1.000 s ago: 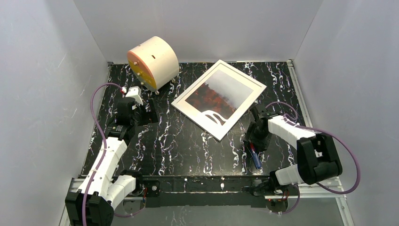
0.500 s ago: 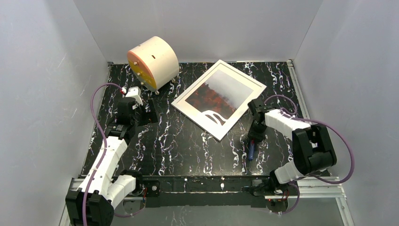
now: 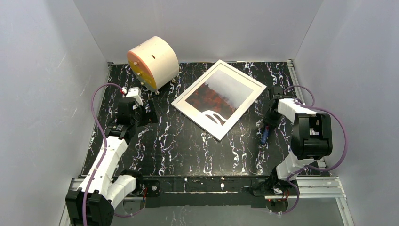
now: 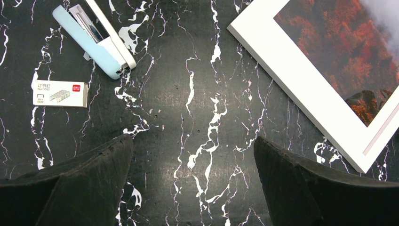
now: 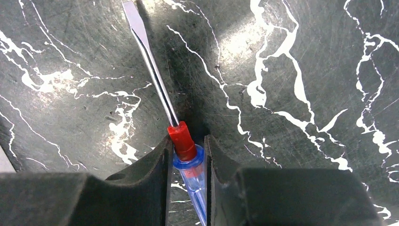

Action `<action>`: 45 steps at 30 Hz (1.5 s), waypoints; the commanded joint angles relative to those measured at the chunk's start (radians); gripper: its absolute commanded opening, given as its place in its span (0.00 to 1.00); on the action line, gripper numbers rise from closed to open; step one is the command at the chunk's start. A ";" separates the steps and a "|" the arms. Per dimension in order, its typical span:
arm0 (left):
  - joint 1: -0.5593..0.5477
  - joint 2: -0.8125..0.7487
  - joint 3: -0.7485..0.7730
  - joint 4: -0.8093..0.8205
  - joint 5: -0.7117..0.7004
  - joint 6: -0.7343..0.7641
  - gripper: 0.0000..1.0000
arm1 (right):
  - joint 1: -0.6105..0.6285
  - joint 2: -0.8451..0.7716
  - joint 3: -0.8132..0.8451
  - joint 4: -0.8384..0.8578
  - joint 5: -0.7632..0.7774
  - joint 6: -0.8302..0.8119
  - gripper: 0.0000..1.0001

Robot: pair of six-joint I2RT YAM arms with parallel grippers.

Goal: Take the photo out of the frame
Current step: Move the screwdriver to the center of the board, then adjust the photo frame at the center of the board.

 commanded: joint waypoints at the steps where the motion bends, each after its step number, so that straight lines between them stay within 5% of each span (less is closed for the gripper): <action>1: -0.001 -0.008 0.001 -0.012 -0.009 -0.002 0.99 | -0.003 0.055 -0.031 0.004 0.053 -0.082 0.27; 10: -0.001 -0.006 0.002 -0.010 -0.008 -0.001 0.99 | -0.003 0.010 -0.023 0.021 -0.034 -0.138 0.48; 22: -0.001 -0.003 0.003 -0.013 -0.008 -0.001 0.99 | -0.005 -0.058 0.030 -0.007 -0.103 -0.153 0.59; 35: -0.001 -0.002 0.006 -0.011 -0.013 -0.006 0.99 | -0.005 -0.151 0.113 -0.070 -0.160 -0.174 0.84; 37: -0.001 -0.010 0.005 -0.014 -0.039 -0.009 0.99 | -0.005 -0.184 0.110 -0.075 -0.151 -0.141 0.98; 45: -0.001 -0.055 -0.008 -0.006 -0.238 -0.064 0.99 | -0.005 -0.268 0.073 -0.037 -0.357 -0.051 0.99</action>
